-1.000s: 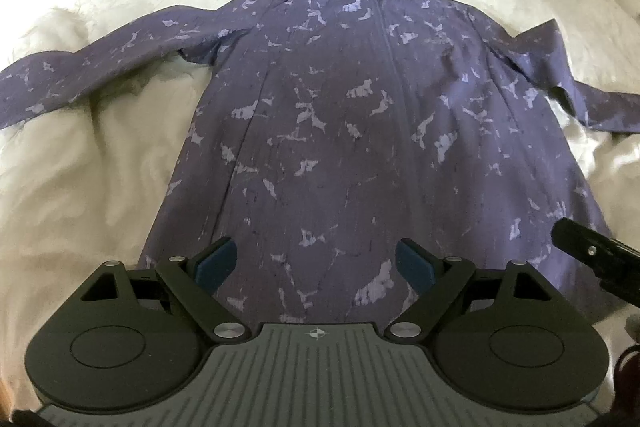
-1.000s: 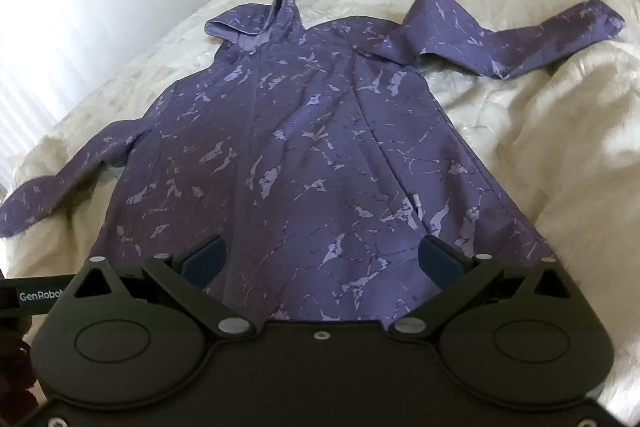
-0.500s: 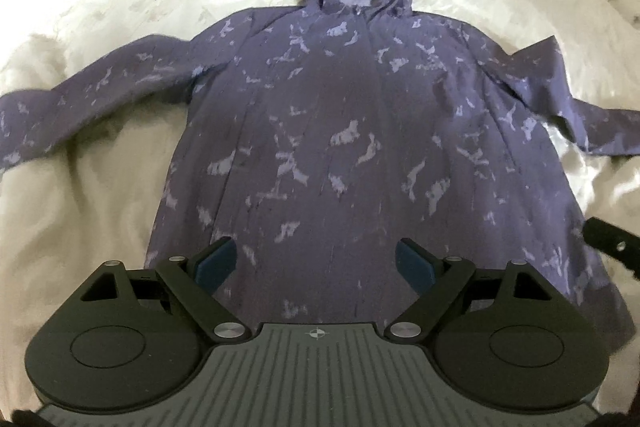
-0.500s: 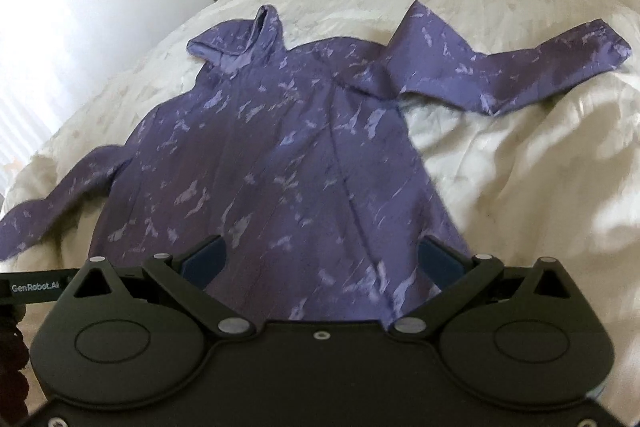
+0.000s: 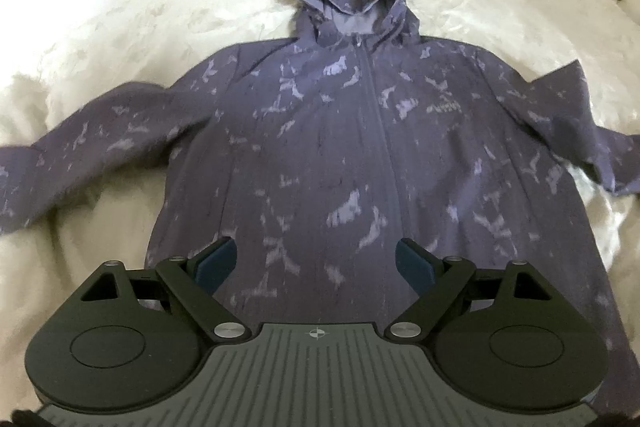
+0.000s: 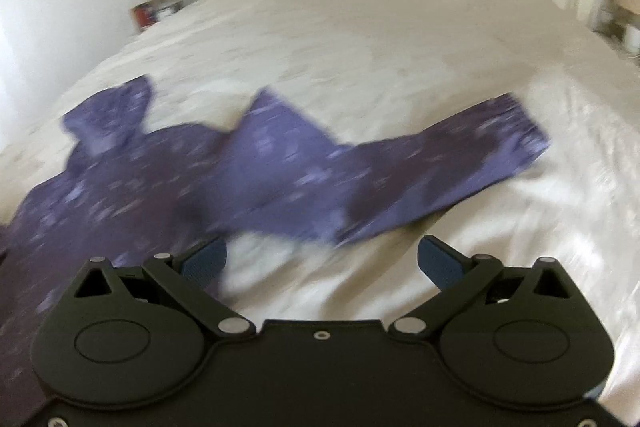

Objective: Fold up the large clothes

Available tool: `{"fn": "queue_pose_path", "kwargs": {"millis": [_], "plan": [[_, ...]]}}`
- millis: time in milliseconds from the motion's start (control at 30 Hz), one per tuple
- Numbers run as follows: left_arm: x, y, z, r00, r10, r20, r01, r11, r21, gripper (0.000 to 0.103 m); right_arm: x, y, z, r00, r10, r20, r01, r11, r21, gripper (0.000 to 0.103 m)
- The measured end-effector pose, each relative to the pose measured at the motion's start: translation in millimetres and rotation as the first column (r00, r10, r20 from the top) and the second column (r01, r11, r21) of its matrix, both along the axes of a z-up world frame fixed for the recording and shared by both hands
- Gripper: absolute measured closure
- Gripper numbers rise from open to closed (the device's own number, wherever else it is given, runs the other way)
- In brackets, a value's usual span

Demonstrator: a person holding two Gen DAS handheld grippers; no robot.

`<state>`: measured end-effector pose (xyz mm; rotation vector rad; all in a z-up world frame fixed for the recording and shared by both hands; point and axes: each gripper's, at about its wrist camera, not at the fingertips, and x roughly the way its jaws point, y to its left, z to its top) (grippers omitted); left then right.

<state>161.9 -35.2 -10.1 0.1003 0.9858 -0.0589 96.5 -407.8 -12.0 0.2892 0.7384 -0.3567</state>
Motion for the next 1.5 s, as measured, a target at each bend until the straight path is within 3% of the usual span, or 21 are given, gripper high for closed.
{"fn": "queue_pose_path", "kwargs": {"millis": [200, 333, 433, 533, 600, 667, 733, 800, 867, 1033, 1200, 1500], "plan": [[23.8, -5.8, -5.5, 1.000, 0.004, 0.006, -0.004, 1.000, -0.014, 0.016, 18.1, -58.4, -4.5, 0.992, -0.129, 0.006, 0.129, 0.987, -0.095, 0.001], [35.9, -7.5, -13.2, 1.000, 0.004, 0.006, -0.004, 1.000, -0.002, 0.016, 24.9, -93.6, -5.7, 0.975, -0.221, 0.034, 0.223, 0.959, -0.174, 0.001], [43.2, -6.0, -21.1, 1.000, 0.009, 0.000, -0.009, 1.000, -0.001, 0.016, 29.5, -116.2, -11.2, 0.961, -0.276, 0.035, 0.278, 0.943, -0.186, 0.001], [49.4, -3.3, -32.2, 1.000, 0.019, -0.016, -0.019, 1.000, 0.015, 0.016, 33.9, -134.1, -19.1, 0.949, -0.314, 0.019, 0.314, 0.940, -0.131, 0.002], [52.2, -0.5, -40.5, 0.999, 0.024, -0.025, -0.024, 0.999, 0.023, 0.016, 37.0, -144.0, -25.8, 0.948, -0.317, 0.001, 0.316, 0.947, -0.061, 0.014], [55.3, 1.8, -50.8, 0.999, 0.030, -0.044, -0.028, 0.999, 0.035, 0.016, 39.8, -147.3, -33.6, 0.946, -0.323, -0.035, 0.322, 0.946, -0.026, 0.034], [58.1, 5.0, -62.0, 0.997, 0.034, -0.064, -0.031, 0.999, 0.044, 0.016, 41.4, -149.3, -37.2, 0.943, -0.331, -0.048, 0.330, 0.944, -0.027, 0.039], [61.8, 8.2, -75.2, 0.995, 0.041, -0.093, -0.035, 0.998, 0.056, 0.016, 37.2, -151.2, -36.5, 0.953, -0.303, -0.018, 0.303, 0.953, 0.017, 0.053], [62.5, 11.3, -85.2, 0.994, 0.036, -0.103, -0.032, 0.999, 0.044, 0.015, 35.2, -153.5, -32.6, 0.956, -0.294, -0.011, 0.295, 0.954, 0.060, 0.059], [56.6, 10.0, -89.9, 0.998, 0.002, -0.058, 0.002, 0.998, 0.058, 0.011, 37.1, -146.2, -6.9, 0.966, -0.257, 0.033, 0.256, 0.966, 0.042, 0.061], [49.5, 12.3, -95.5, 1.000, -0.019, -0.004, 0.019, 0.998, 0.056, 0.002, 50.6, -129.9, 41.6, 0.973, -0.198, 0.120, 0.198, 0.980, 0.012, 0.061], [49.6, 20.6, -96.4, 0.999, -0.046, 0.005, 0.046, 0.999, 0.015, 0.001, 87.3, -45.0, 141.7, 0.950, 0.020, 0.311, -0.015, 1.000, -0.019, 0.061]]}}
